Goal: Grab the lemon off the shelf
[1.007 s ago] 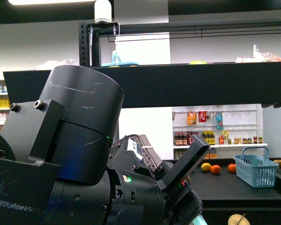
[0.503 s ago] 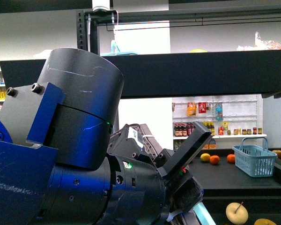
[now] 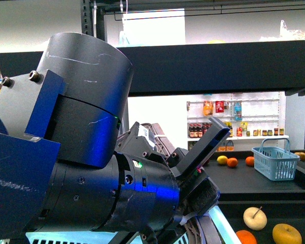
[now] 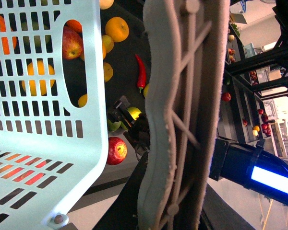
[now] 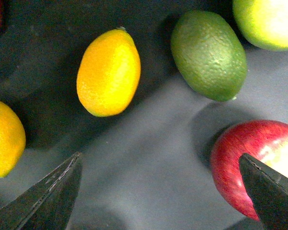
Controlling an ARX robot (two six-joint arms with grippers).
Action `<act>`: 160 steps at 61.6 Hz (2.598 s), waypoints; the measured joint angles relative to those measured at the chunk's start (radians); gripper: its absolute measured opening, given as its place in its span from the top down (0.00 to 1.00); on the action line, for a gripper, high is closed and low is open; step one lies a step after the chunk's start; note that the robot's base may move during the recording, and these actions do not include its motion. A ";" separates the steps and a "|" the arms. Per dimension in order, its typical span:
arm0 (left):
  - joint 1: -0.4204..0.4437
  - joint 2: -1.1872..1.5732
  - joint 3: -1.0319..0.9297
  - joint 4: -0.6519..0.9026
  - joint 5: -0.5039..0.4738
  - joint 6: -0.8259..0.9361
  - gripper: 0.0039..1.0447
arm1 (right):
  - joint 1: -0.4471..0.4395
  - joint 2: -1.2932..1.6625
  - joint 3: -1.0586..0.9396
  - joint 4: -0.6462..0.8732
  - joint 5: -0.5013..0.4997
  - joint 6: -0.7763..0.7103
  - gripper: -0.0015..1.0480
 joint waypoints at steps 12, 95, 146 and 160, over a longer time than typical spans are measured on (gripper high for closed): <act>0.000 0.000 0.000 0.000 -0.001 0.000 0.87 | 0.010 0.093 0.117 -0.027 0.018 0.035 0.07; 0.000 0.000 0.000 0.000 0.000 0.000 0.87 | 0.018 0.498 0.600 -0.112 0.012 0.108 0.40; 0.000 0.000 0.000 0.000 0.000 0.000 0.87 | 0.105 -0.489 -0.105 0.176 -0.494 0.031 0.48; 0.000 0.000 0.000 0.000 0.000 0.000 0.88 | 0.200 -0.592 -0.189 0.175 -0.541 0.051 0.48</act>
